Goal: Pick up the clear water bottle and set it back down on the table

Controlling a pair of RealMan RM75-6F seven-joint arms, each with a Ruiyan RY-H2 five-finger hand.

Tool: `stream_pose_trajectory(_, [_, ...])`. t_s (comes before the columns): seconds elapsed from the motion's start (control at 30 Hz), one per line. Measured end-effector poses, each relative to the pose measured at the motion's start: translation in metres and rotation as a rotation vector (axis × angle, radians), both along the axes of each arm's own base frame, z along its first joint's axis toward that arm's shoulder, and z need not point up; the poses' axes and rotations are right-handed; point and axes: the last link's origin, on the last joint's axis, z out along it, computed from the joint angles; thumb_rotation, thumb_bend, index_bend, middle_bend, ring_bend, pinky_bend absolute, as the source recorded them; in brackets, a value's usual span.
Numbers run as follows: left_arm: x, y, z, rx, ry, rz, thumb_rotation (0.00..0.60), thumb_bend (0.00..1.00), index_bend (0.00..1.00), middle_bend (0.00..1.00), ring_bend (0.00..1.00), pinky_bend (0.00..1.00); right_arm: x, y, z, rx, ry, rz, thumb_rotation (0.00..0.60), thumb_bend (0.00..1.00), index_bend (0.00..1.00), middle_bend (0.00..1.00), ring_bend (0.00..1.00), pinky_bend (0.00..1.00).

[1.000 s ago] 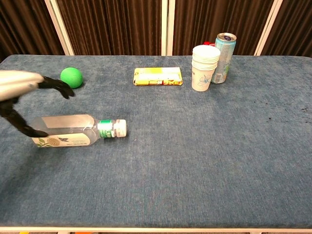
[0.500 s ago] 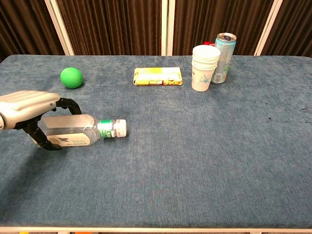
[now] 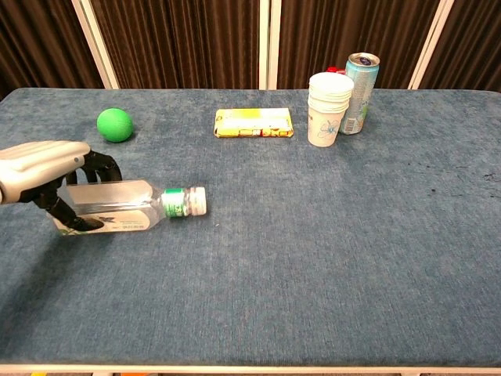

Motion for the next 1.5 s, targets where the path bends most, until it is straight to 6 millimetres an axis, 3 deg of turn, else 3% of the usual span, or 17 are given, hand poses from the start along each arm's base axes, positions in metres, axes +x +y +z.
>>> stream_pose_trajectory(0.27, [0.006,0.004,0.006,-0.027,-0.231,-0.031,0.6,0.38,0.54,0.53,0.47,0.59,0.017,-0.014,0.013,0.038,-0.067,0.037,0.6,0.23,0.0,0.01,0.0,0.0])
stream_pose_trajectory(0.43, [0.021,0.005,0.013,-0.026,-0.44,-0.101,0.6,0.38,0.54,0.53,0.47,0.56,0.055,-0.033,0.016,0.129,-0.113,0.136,0.6,0.22,0.02,0.01,0.0,0.0])
stream_pose_trajectory(0.6, [0.046,0.006,0.018,-0.049,-0.618,-0.244,0.6,0.38,0.54,0.53,0.47,0.55,0.098,-0.052,0.011,0.264,-0.17,0.234,0.6,0.19,0.11,0.02,0.0,0.0])
stream_pose_trajectory(1.0, [0.088,0.009,0.009,-0.09,-0.682,-0.329,0.6,0.39,0.54,0.53,0.47,0.52,0.171,-0.086,-0.021,0.513,-0.14,0.321,0.6,0.13,0.25,0.02,0.0,0.0])
stream_pose_trajectory(1.23, [0.094,0.01,0.011,-0.084,-0.729,-0.316,0.6,0.39,0.54,0.53,0.47,0.52,0.194,-0.095,-0.036,0.572,-0.122,0.322,0.594,0.12,0.28,0.03,0.0,0.0])
stream_pose_trajectory(1.5, [0.094,0.009,0.014,-0.085,-0.748,-0.305,0.6,0.38,0.54,0.53,0.47,0.52,0.206,-0.095,-0.041,0.594,-0.119,0.331,0.594,0.12,0.28,0.03,0.0,0.0])
